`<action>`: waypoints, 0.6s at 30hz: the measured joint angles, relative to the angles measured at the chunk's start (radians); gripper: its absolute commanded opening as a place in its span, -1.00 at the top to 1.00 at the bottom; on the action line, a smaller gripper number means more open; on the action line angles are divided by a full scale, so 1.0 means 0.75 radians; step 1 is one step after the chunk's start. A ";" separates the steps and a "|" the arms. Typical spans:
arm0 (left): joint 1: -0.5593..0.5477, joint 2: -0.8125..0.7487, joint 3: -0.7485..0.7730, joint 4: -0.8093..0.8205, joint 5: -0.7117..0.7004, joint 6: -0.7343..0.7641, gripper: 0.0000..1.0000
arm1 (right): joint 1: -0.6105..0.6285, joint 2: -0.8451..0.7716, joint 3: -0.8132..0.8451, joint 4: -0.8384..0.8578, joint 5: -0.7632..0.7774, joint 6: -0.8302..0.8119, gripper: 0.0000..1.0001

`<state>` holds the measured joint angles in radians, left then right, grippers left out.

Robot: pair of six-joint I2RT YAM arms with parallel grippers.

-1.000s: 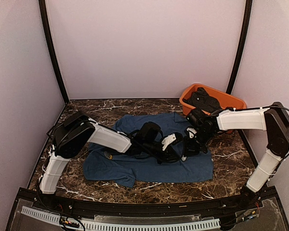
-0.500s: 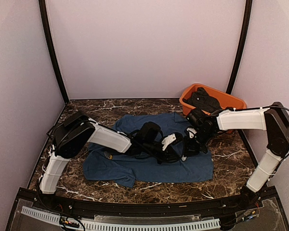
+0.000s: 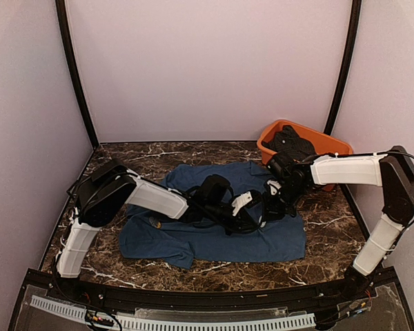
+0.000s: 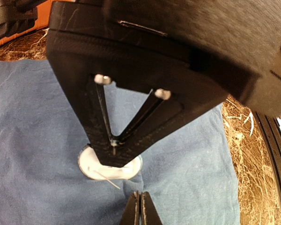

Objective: Pin the brooch onto the clothing
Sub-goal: Pick up the clothing with brooches at the center of the board.

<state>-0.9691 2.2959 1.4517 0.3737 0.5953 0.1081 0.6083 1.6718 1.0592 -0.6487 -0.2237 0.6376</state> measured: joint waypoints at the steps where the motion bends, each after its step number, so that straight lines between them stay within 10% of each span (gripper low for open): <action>1: 0.000 0.000 0.000 0.000 0.001 0.000 0.99 | 0.000 0.000 0.002 0.001 0.000 -0.001 1.00; 18: 0.000 0.001 0.000 -0.001 -0.017 0.001 0.99 | 0.001 -0.006 -0.039 0.002 0.001 -0.021 1.00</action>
<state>-0.9691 2.2963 1.4517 0.3729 0.5823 0.1085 0.6086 1.6676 1.0298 -0.6472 -0.2234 0.6220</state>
